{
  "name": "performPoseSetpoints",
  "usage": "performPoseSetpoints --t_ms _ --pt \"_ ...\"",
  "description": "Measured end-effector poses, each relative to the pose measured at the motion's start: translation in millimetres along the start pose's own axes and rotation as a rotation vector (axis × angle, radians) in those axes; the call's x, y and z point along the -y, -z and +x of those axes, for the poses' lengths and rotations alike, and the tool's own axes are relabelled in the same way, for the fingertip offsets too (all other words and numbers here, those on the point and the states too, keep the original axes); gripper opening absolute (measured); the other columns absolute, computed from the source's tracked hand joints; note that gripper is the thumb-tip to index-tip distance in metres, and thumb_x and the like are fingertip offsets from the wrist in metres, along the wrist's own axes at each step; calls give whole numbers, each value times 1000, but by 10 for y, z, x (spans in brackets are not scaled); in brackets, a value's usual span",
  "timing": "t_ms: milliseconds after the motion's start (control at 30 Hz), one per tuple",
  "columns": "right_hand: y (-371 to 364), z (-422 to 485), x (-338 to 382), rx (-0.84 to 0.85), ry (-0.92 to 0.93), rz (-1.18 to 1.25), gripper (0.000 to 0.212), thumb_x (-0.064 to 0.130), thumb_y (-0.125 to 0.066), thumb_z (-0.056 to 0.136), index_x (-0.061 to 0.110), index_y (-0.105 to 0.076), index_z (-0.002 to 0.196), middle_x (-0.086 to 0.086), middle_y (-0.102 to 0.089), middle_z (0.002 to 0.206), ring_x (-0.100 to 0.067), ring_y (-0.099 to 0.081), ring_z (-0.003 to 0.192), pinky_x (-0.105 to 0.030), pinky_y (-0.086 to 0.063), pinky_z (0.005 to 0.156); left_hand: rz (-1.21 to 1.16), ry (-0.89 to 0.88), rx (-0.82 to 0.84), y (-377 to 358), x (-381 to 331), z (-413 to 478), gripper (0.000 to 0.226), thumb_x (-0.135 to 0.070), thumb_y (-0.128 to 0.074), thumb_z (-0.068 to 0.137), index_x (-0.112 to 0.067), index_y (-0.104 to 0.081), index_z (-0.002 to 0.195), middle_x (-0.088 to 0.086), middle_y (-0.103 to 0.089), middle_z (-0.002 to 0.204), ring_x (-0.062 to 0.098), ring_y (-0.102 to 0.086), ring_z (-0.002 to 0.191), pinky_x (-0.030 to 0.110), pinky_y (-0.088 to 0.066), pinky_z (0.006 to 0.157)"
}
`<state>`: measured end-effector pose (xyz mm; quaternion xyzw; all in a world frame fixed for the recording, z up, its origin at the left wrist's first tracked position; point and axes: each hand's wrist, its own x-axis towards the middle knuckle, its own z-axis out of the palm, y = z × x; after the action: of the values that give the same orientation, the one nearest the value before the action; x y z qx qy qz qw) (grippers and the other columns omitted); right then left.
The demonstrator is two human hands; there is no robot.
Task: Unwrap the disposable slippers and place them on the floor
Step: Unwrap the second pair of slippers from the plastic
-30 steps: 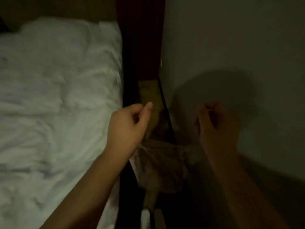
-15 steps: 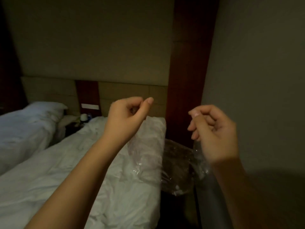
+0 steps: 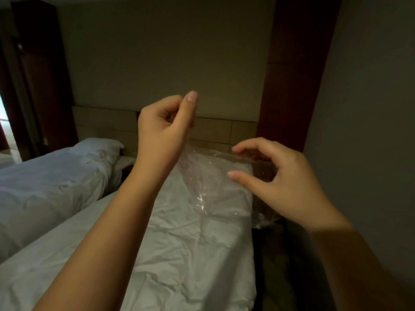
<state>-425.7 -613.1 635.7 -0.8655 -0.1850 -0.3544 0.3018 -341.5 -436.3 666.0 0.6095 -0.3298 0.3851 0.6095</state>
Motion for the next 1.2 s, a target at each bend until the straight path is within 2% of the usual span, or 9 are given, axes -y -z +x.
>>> performPoseSetpoints --t_ms 167,267,367,467,633,867,967,1067,1200 --pt "-836 284 456 -158 -69 128 14 15 -73 79 24 -70 90 11 -68 83 -6 -63 80 -22 -52 72 -294 158 33 808 354 186 32 -34 -56 89 -25 -53 58 -10 -44 52 9 -38 48 26 -32 47" --pt "-1406 474 798 -223 -132 291 13 7 -71 81 20 -70 82 5 -68 77 -15 -63 72 -28 -54 67 -348 211 195 1304 558 168 12 -20 -59 88 -27 -68 86 -13 -63 71 7 -59 66 31 -50 60" --pt "-1934 704 1175 -268 -116 483 20 0 -70 80 20 -67 79 8 -69 77 -9 -63 70 -26 -54 69 -245 220 368 1761 712 197 31 -20 -60 88 -26 -62 118 -8 -66 115 4 -60 111 24 -50 90" --pt "-2406 884 1500 -306 -33 541 21 -5 -64 83 16 -63 82 4 -64 73 -4 -61 70 -20 -51 66 -224 319 523 2181 817 242 50 -41 -55 83 -27 -53 131 -1 -57 133 5 -52 124 23 -45 101" --pt "-3042 1074 1777 -321 32 520 23 -2 -68 81 20 -60 78 13 -61 69 2 -60 67 -12 -45 63 -225 397 627 2835 1008 223 50 -29 -76 73 -23 -60 119 -9 -67 114 6 -62 111 23 -49 92" --pt "-3858 1331 1766 -259 42 542 14 0 -66 85 13 -63 87 9 -65 80 -4 -64 74 -13 -48 65 -124 446 487 3481 1566 162 35 -20 -76 75 -26 -64 108 -8 -72 99 6 -67 99 20 -50 88" --pt "-4135 1538 1684 -290 40 536 13 -1 -64 86 11 -63 89 5 -65 85 -2 -64 79 -10 -47 69 -37 526 397 3779 1973 138 21 -12 -70 82 -12 -69 103 -1 -71 77 13 -69 75 22 -54 75" --pt "-4445 1800 1563 -290 34 526 17 1 -65 85 18 -62 88 2 -66 82 -7 -66 76 -12 -50 66 27 589 311 4006 2437 139 6 -5 -66 84 0 -69 85 1 -67 71 8 -65 67 17 -50 68" --pt "-4855 2169 1460 -259 4 531 30 10 -66 85 39 -56 85 14 -65 81 -7 -67 76 -14 -53 65 74 579 214 4167 2855 320 10 -5 -66 84 -9 -69 75 -1 -67 69 5 -63 67 13 -47 69"
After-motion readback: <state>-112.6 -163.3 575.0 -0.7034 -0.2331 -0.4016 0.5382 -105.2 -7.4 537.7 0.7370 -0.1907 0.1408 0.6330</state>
